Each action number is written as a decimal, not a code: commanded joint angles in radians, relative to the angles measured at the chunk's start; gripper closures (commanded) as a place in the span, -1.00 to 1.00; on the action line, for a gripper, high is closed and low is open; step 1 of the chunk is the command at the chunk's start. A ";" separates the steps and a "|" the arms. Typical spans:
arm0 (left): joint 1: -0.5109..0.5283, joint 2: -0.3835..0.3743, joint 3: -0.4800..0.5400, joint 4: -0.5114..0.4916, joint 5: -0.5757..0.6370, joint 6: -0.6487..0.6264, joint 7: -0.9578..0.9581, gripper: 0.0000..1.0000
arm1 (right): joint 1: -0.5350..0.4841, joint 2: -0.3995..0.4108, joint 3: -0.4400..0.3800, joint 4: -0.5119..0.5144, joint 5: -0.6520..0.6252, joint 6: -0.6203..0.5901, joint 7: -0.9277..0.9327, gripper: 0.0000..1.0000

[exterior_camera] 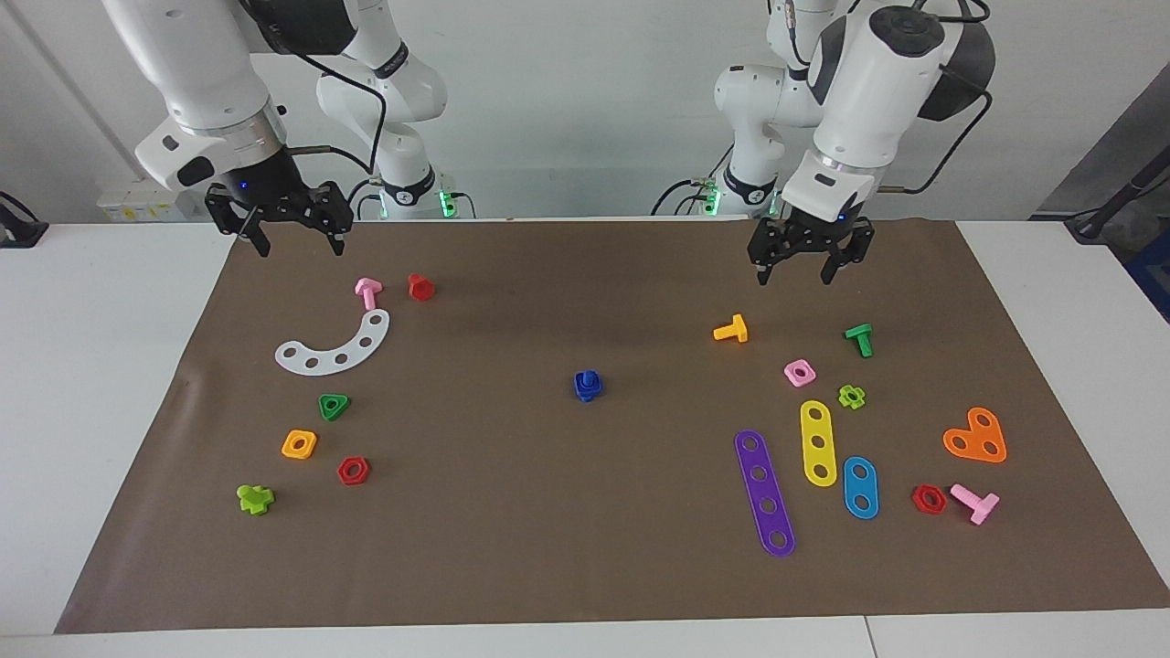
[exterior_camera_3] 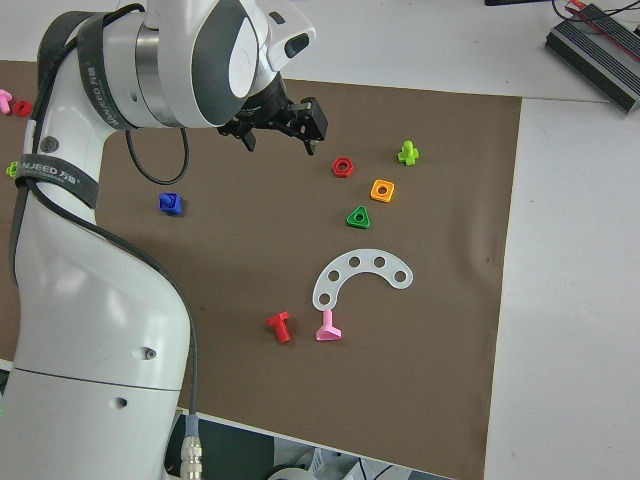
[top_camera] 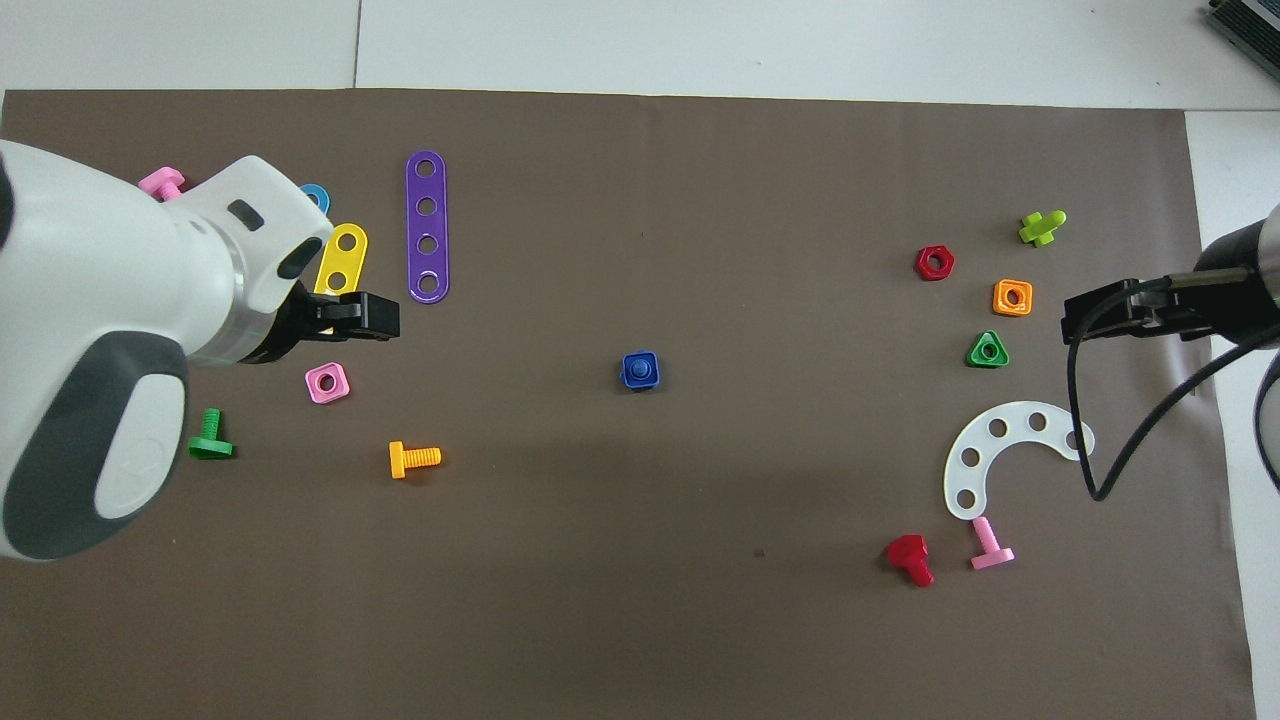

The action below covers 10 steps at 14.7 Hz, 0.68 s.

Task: Unscrew and place screws in storage area
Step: 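Lower the left gripper onto the blue nut and close it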

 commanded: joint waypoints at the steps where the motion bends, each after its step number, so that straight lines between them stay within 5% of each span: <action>1: -0.089 0.072 0.017 0.008 0.005 0.079 -0.140 -0.97 | -0.007 -0.025 0.004 -0.033 0.005 0.013 -0.022 -1.00; 7: -0.211 0.180 0.017 0.016 0.000 0.226 -0.318 -0.95 | -0.007 -0.025 0.004 -0.031 0.005 0.013 -0.022 -1.00; 10: -0.271 0.299 0.019 0.083 -0.002 0.269 -0.391 -0.95 | -0.007 -0.025 0.004 -0.031 0.005 0.013 -0.022 -1.00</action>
